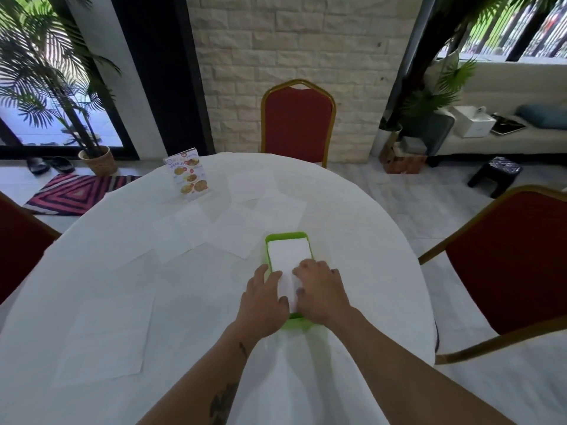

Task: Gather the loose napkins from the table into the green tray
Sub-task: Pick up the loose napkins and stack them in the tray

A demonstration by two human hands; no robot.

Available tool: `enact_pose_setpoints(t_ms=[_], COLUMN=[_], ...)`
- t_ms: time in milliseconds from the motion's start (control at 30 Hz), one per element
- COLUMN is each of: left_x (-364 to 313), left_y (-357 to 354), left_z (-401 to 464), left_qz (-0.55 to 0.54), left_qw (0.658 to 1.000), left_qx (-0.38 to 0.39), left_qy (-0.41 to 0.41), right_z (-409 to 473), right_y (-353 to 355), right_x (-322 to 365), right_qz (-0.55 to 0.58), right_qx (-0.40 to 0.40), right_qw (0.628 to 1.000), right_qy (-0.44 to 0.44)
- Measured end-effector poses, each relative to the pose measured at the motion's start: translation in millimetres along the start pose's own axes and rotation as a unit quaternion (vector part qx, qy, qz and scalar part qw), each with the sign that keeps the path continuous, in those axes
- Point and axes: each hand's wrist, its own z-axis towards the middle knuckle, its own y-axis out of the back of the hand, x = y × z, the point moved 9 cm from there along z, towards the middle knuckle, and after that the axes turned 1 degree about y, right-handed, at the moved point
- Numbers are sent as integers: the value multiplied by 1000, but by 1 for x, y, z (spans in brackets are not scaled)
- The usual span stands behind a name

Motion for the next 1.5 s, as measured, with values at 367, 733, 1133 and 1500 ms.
enact_pose_setpoints(t_ms=[367,733,1133,1500], left_x=[73,263,222,170], left_y=[71,66,41,17], left_z=[-23,-111,-139,-143], left_qz=[-115,52,97,33], left_qw=[980,946,988,996], left_qx=[-165,8,50,76], left_qy=[5,321,106,-28], right_z=[8,-10,-48,-76], right_y=[6,-48,-120,-132], right_x=[26,126,146,92], right_qz=[33,51,114,400], right_qx=[1,62,175,91], right_qw=[999,996,975,856], right_qy=[-7,40,-77,-315])
